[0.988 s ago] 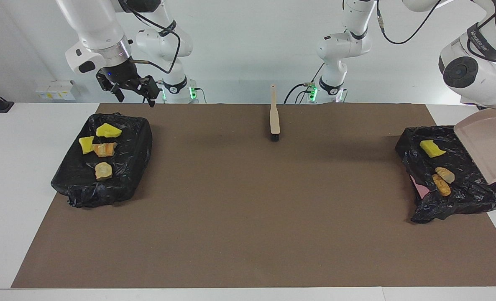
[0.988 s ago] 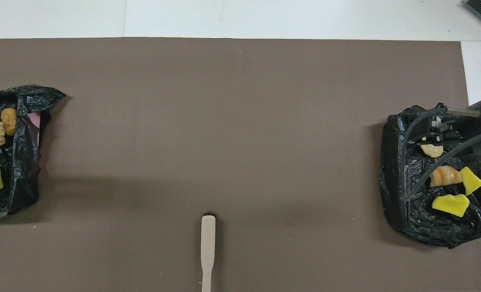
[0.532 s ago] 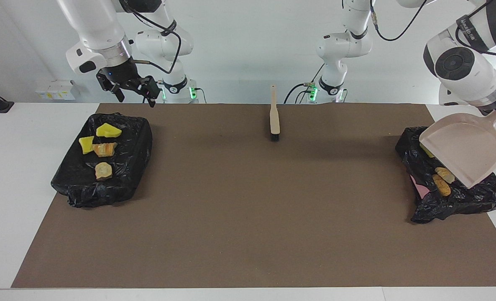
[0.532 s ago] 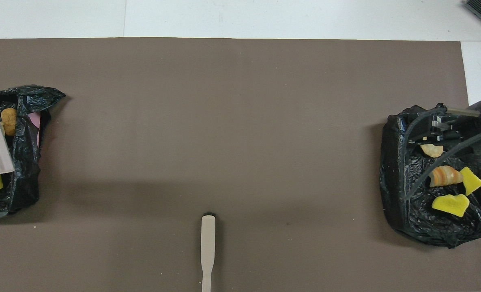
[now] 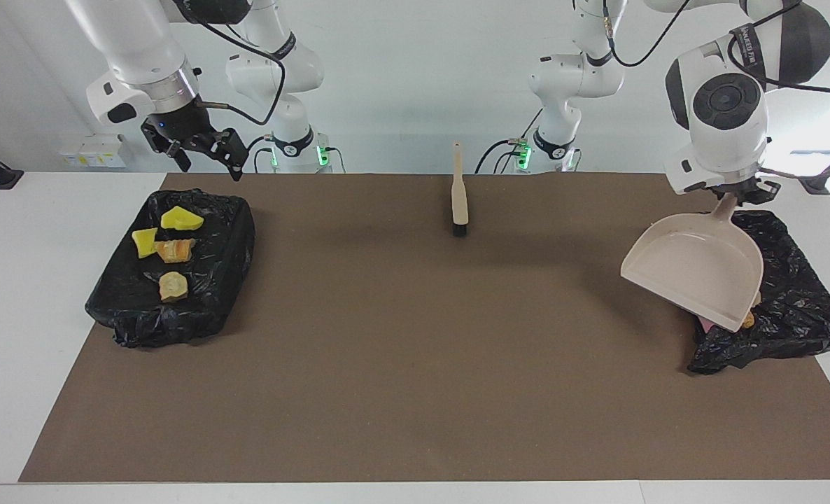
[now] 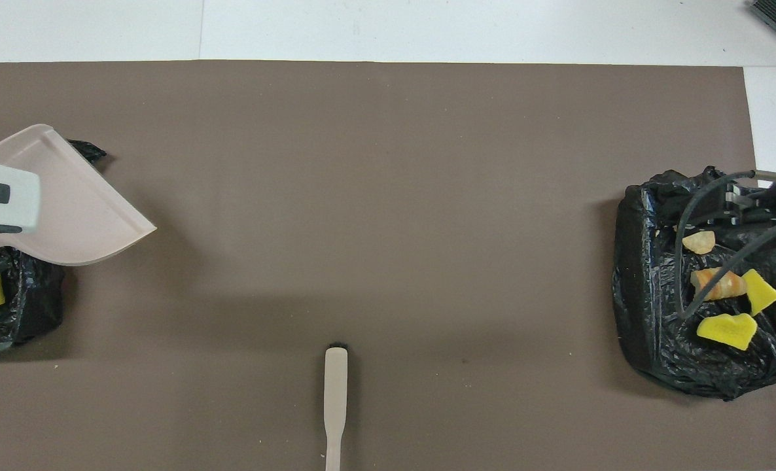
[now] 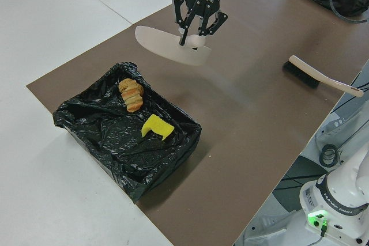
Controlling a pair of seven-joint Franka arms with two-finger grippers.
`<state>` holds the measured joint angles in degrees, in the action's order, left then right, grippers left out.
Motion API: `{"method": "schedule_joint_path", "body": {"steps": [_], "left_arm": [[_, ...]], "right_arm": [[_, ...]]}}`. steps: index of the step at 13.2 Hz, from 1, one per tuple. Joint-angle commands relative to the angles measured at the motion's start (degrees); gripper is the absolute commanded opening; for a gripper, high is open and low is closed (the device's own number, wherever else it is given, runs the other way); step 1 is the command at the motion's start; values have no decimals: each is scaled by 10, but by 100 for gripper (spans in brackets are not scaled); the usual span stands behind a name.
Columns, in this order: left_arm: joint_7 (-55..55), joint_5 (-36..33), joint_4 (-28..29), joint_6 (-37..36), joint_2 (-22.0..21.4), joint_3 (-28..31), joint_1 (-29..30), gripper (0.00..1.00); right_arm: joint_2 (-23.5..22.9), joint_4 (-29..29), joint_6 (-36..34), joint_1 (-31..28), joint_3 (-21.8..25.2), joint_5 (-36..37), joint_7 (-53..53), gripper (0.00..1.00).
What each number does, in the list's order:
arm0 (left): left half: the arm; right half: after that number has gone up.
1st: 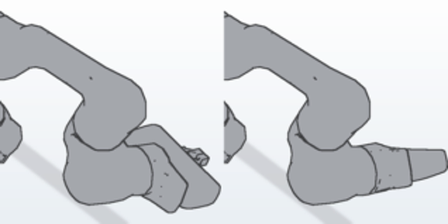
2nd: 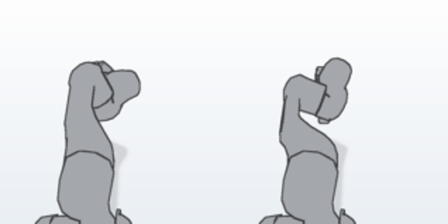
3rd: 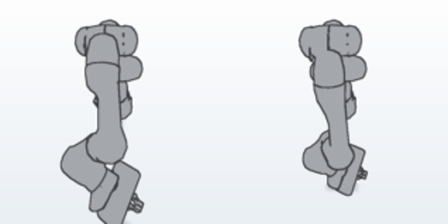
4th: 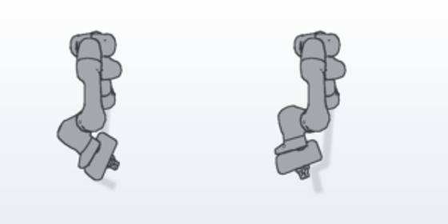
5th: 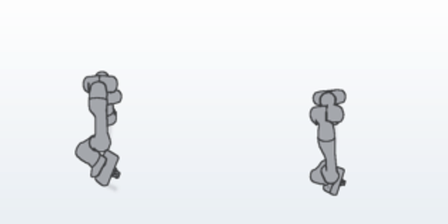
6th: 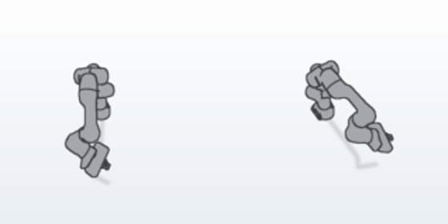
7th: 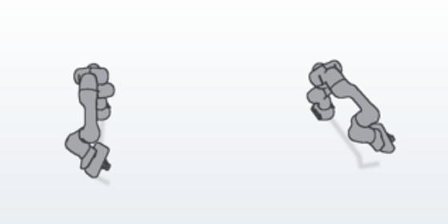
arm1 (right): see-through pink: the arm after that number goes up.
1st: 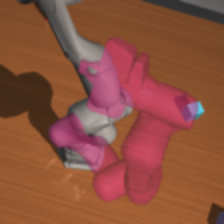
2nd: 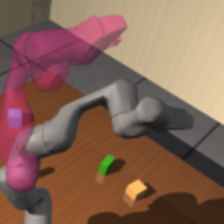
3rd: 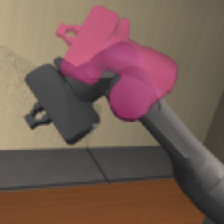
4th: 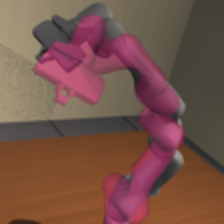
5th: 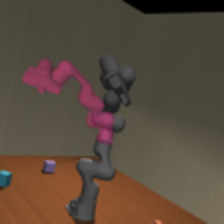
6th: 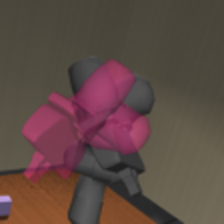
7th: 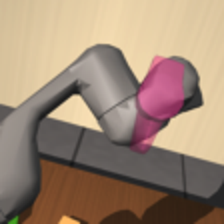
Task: Sweep and dump trash in bin
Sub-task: 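Bring the dustpan back to the table center with the left gripper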
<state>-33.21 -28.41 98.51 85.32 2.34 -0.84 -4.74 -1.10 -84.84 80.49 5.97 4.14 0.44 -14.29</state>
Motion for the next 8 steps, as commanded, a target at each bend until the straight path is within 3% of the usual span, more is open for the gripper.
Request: {"method": "schedule_joint_path", "body": {"steps": [1,8], "left_arm": [[80,77,14,0,-21,7,-9,0],[270,222,23,55,-16,0,-73,0]], "right_arm": [[-3,8,-18,-18,-18,11,21,100],[-15,21,-23,-24,-40,17,21,100]]}}
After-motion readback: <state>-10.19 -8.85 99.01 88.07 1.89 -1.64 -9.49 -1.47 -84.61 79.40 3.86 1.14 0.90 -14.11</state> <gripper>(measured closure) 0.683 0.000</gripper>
